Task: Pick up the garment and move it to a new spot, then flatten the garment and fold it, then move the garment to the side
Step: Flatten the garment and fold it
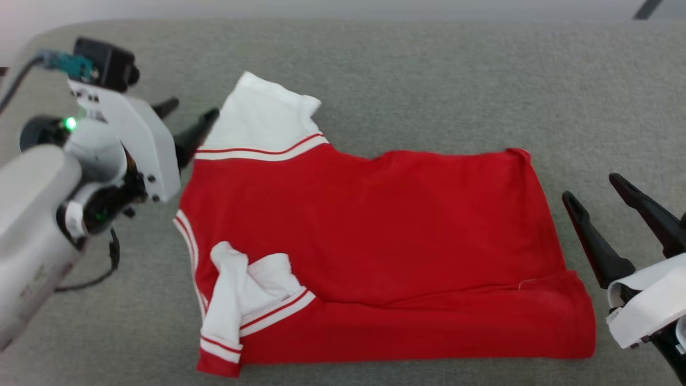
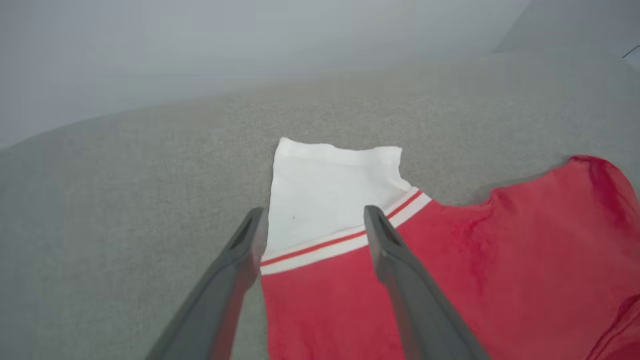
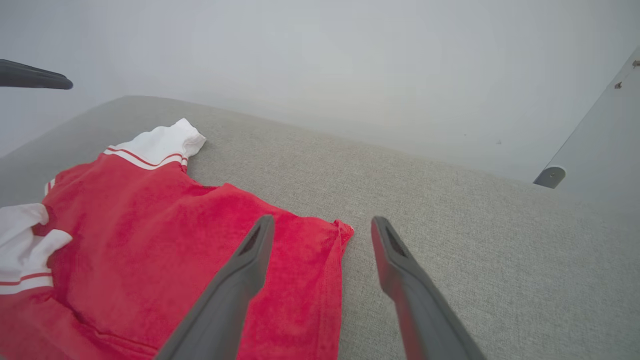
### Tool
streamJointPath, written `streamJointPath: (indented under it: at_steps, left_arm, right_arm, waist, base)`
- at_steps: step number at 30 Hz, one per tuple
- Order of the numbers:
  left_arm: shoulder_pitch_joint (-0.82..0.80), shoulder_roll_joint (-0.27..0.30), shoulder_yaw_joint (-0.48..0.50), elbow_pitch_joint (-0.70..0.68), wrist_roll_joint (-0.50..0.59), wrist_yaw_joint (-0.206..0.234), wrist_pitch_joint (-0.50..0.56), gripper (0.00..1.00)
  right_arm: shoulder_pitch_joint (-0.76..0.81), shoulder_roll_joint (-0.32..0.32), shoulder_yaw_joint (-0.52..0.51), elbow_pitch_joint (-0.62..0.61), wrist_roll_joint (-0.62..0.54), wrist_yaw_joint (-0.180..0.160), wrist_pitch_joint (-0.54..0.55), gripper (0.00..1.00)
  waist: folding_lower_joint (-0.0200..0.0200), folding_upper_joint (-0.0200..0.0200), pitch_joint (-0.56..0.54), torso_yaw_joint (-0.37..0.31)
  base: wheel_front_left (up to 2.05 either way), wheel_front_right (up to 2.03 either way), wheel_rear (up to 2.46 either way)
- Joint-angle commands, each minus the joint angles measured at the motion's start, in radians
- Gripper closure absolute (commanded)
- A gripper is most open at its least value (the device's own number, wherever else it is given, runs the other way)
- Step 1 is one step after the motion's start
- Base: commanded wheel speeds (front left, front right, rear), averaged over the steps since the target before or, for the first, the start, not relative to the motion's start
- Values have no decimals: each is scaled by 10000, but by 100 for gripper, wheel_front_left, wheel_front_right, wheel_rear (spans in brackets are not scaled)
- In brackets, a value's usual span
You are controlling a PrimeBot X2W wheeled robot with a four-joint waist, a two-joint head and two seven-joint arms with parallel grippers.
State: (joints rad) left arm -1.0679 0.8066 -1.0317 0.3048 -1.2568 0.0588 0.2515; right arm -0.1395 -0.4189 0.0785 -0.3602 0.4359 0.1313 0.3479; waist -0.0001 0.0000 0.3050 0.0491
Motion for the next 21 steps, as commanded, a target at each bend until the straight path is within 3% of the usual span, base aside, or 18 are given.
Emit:
streamJointPath:
  at_steps: [1,8,14,21]
  left_arm:
    - [-238,-112,16,267,127,-145,-88,0]
    - [-1049,-612,91,1821,513,-773,-478,0]
    - [-1548,-951,-112,3045,489,-1247,144,0]
    - [-2153,-1076,-341,4201,536,-1502,1002,0]
  right_arm:
    - [-138,2,124,94,4,-11,-229,0]
    - [-355,-87,394,303,25,-11,-953,0]
    - [-435,-74,447,100,49,-11,-1156,0]
    - [-495,87,485,-111,91,-11,-1245,0]
  waist:
    - [1,0,344,-361]
    - [1,0,744,-858]
    - [1,0,1059,-1282]
    - [1,0,1512,-1731]
  base:
    - [0,0,0]
    - [0,0,0]
    - [0,0,0]
    - [0,0,0]
